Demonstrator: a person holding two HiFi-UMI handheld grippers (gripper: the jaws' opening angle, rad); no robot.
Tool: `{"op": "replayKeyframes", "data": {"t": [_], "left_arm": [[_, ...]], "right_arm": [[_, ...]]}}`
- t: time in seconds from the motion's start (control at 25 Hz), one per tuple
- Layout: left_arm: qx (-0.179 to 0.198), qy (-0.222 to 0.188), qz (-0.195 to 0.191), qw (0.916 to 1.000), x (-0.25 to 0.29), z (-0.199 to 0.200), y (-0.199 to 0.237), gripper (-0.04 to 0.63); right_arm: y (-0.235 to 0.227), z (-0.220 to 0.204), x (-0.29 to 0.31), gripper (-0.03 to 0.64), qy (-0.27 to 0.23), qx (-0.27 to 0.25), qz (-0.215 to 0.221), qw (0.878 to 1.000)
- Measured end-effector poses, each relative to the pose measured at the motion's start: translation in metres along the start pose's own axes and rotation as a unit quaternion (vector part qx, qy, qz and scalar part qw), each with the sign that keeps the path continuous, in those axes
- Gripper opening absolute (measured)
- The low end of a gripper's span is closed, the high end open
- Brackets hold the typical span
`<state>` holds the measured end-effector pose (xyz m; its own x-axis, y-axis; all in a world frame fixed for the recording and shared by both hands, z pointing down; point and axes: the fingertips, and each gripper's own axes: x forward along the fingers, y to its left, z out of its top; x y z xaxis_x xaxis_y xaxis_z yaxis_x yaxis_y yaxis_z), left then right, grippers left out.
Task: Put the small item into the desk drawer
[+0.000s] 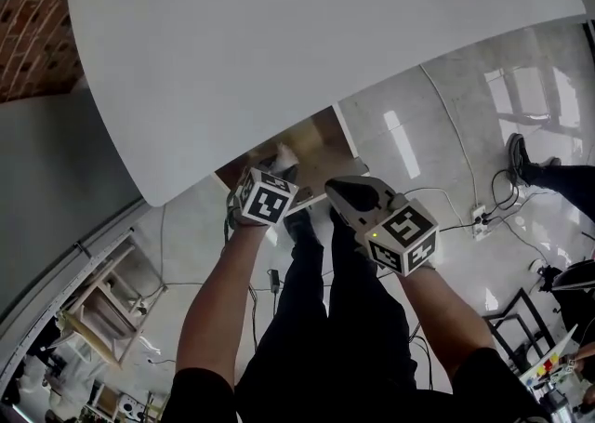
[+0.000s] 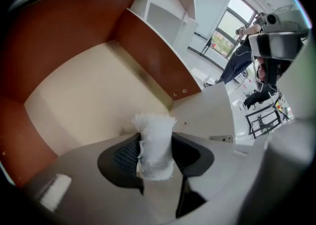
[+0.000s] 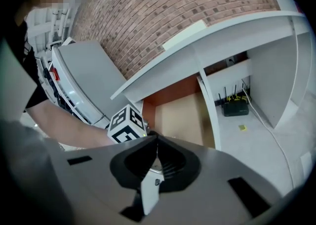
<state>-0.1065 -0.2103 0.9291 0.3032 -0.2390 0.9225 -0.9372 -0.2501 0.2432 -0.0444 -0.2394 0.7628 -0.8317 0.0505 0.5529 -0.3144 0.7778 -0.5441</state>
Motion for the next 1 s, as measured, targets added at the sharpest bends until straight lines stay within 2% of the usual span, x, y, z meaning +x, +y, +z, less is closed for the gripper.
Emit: {"op": "replayKeyframes", "data": {"t": [0.08, 0.28, 0.52, 0.76, 1.0], "left_arm": [[0.014, 0.01, -0.003, 0.9998, 0.007, -0.004, 0.002, 0.187], [0.015, 0.019, -0.025, 0.9994, 0.015, -0.006, 0.003, 0.189], [0.038, 0.028, -0.036, 0.9982, 0.022, -0.007, -0.005, 0.19], [0.041, 0.022, -0.023, 0.9987, 0.017, 0.002, -0.002, 0.214], [0.037, 0.002, -0.013, 0.9992, -0.011, 0.013, -0.008, 0.213]], "right_arm": [[0.001, -0.007, 0.003, 0.012, 0.007, 0.003, 0.005, 1.0], [-0.001, -0.017, 0.006, 0.012, 0.014, 0.01, 0.008, 1.0], [0.002, -0.025, 0.003, 0.013, 0.022, 0.0, 0.01, 1.0], [0.011, -0.03, 0.0, 0.013, 0.032, 0.004, 0.018, 0.999], [0.02, -0.006, -0.011, 0.012, 0.022, -0.011, 0.017, 1.0]]}}
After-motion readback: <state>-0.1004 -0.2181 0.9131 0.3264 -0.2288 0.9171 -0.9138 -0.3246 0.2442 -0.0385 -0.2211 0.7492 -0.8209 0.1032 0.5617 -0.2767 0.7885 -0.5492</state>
